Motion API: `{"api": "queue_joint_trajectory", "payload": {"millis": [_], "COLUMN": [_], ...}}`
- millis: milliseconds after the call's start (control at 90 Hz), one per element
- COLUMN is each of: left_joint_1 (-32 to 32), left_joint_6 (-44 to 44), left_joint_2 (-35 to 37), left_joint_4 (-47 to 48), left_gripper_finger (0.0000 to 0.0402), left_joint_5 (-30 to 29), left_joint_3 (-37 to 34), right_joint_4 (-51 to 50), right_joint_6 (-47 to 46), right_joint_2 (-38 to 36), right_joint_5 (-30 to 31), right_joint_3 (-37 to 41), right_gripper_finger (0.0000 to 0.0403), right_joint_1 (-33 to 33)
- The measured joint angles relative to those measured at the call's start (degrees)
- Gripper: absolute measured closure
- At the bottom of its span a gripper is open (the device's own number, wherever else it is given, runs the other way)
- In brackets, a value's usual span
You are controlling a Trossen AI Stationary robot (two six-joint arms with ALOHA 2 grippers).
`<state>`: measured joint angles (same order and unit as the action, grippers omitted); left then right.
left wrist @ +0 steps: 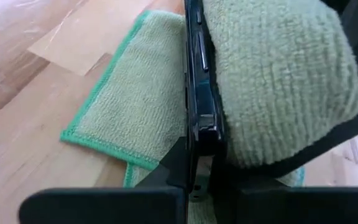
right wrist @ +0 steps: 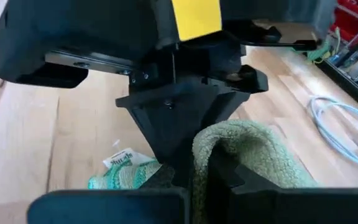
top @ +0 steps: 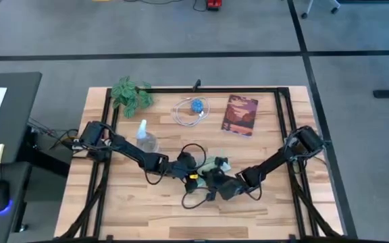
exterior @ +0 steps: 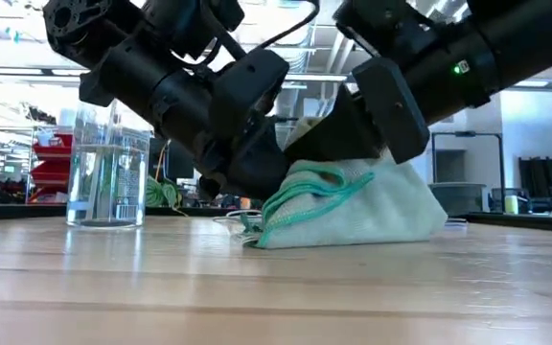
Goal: Apply microfiber cloth
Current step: Wipe the front of the black cellphone with the green microfiber cloth
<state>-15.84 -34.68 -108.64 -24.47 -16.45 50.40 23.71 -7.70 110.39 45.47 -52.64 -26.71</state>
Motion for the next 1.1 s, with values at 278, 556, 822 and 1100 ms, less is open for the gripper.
{"api": "queue_joint_trajectory", "payload": {"millis": [278, 556, 822, 1100], "left_joint_1": [-0.2, -0.9, -0.9, -0.9], "left_joint_6": [1.1, 1.6, 1.6, 1.2], "left_joint_2": [0.0, 0.2, 0.2, 0.2], "left_joint_4": [1.2, 2.6, 3.2, 3.2], "left_gripper_finger": [0.0390, 0.0390, 0.0390, 0.0390], "left_joint_5": [0.0, -0.8, -0.7, -1.3], "left_joint_3": [0.2, 0.2, 0.4, 0.4], "right_joint_4": [-4.6, -10.9, -28.9, -54.3], "right_joint_6": [-2.5, -1.5, -15.5, -40.7], "right_joint_2": [0.2, 0.2, 0.1, -1.3], "right_joint_5": [0.9, -1.6, 2.8, 10.5], "right_joint_3": [-1.3, -5.3, -5.4, -5.1], "right_gripper_finger": [0.0403, 0.0403, 0.0403, 0.0403], "right_joint_1": [-1.5, 0.7, -3.2, -6.7]}}
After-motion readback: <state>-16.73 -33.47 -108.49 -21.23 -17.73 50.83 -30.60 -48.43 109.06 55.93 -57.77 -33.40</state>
